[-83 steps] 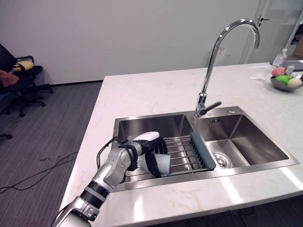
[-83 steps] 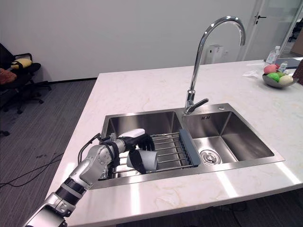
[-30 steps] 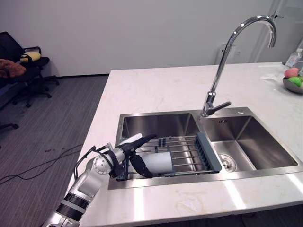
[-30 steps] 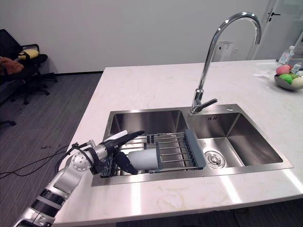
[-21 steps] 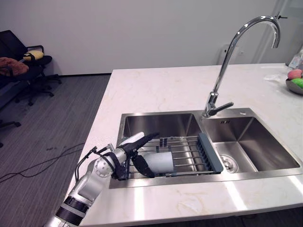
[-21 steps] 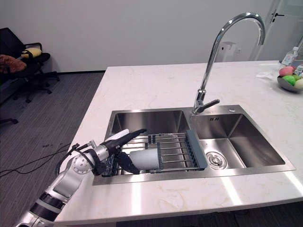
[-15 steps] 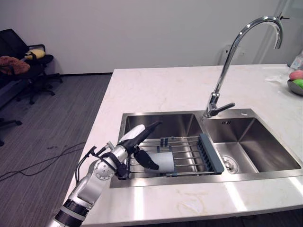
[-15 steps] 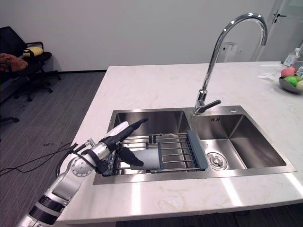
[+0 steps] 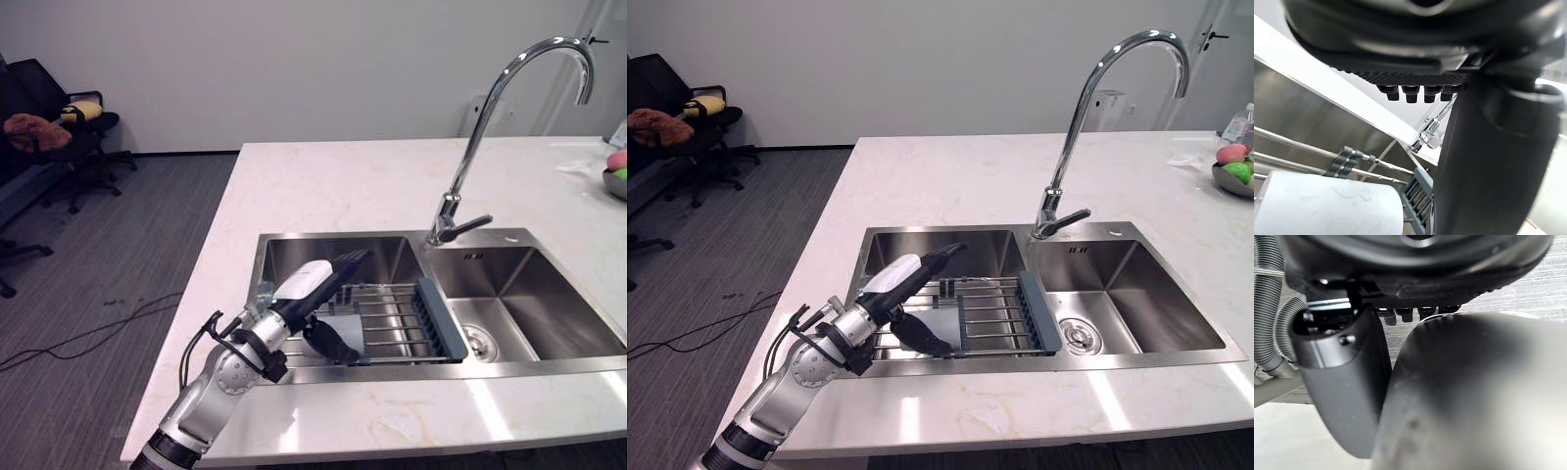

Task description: Walk over to the sink, pick up the cup, carry it to the dishwasher, place the cup inside the dishwasher, then close the dishwasher door

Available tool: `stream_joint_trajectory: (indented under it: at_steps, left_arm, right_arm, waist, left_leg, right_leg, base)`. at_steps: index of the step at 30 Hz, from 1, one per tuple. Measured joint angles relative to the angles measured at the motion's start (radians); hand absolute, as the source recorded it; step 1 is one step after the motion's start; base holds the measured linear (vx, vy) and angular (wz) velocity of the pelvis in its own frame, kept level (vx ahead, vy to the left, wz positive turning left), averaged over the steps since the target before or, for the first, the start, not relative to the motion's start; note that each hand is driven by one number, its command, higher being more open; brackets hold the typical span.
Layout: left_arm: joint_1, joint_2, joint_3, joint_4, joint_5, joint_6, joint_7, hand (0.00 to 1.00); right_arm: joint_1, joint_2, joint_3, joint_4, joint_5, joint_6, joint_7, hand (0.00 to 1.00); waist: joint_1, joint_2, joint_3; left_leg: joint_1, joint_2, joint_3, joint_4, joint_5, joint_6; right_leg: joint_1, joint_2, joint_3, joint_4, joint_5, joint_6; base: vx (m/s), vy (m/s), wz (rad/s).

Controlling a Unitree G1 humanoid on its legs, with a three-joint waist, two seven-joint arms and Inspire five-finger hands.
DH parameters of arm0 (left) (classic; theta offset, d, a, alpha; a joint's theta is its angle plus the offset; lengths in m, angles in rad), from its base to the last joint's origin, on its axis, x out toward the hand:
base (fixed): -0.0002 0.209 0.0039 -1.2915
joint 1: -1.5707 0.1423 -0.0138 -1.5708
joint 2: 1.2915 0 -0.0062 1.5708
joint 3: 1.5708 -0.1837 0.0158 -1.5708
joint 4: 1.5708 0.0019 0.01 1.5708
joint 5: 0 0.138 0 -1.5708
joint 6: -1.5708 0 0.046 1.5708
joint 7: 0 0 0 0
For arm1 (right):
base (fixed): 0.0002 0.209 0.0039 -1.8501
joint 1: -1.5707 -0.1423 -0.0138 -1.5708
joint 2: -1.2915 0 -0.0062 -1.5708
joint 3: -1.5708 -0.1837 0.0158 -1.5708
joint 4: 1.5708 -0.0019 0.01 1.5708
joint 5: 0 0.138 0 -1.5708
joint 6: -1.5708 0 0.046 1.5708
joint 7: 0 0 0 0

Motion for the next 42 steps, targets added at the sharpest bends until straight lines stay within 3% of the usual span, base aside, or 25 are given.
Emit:
stream_joint_trajectory:
  at_steps: [6,17,26,38,42]
  left_arm:
    - [0.014,0.001,-0.027,0.017,0.035,0.035,0.006,1.00]
    - [0.027,-0.040,-0.039,0.059,0.034,0.117,0.144,1.00]
    - [0.039,-0.073,-0.052,0.079,0.094,0.127,0.157,1.00]
    - [-0.002,-0.022,-0.078,0.041,0.155,0.149,-0.046,1.00]
    - [-0.026,-0.016,-0.093,0.033,0.155,0.189,-0.109,1.00]
  right_arm:
    - [-0.006,-0.002,0.020,0.000,0.000,0.002,-0.004,1.00]
    - [-0.027,0.002,0.053,-0.001,0.001,0.022,-0.017,1.00]
    - [-0.031,0.004,0.058,-0.006,0.001,0.042,-0.021,1.00]
    - [-0.032,0.002,0.073,-0.021,-0.002,0.064,-0.021,1.00]
    - [-0.032,0.001,0.074,-0.023,-0.002,0.066,-0.021,1.00]
  waist:
    - [-0.007,0.000,0.000]
    - [-0.009,-0.007,0.001]
    - [-0.010,-0.009,-0.001]
    - [-0.018,-0.010,-0.007]
    - [-0.020,-0.009,-0.008]
  left_leg:
    - [0.000,0.000,0.000,0.000,0.000,0.000]
    - [0.001,0.000,0.000,0.000,0.000,0.000]
    - [0.001,0.000,0.001,0.000,0.000,0.000]
    - [0.002,-0.002,0.003,0.000,0.000,0.000]
    - [0.002,-0.004,0.003,0.000,0.001,0.001]
  right_leg:
    - [0.000,0.000,0.000,0.000,0.000,0.000]
    - [0.001,0.000,-0.001,0.000,0.000,0.000]
    - [0.001,0.000,0.000,-0.001,0.001,0.000]
    - [0.000,-0.002,0.003,-0.005,0.001,0.000]
    - [0.000,-0.004,0.004,-0.006,0.002,0.001]
  base:
    - [0.00,0.000,0.00]
    - [0.00,0.000,0.00]
    - [0.00,0.000,0.00]
    - [0.00,0.000,0.00]
    - [0.00,0.000,0.00]
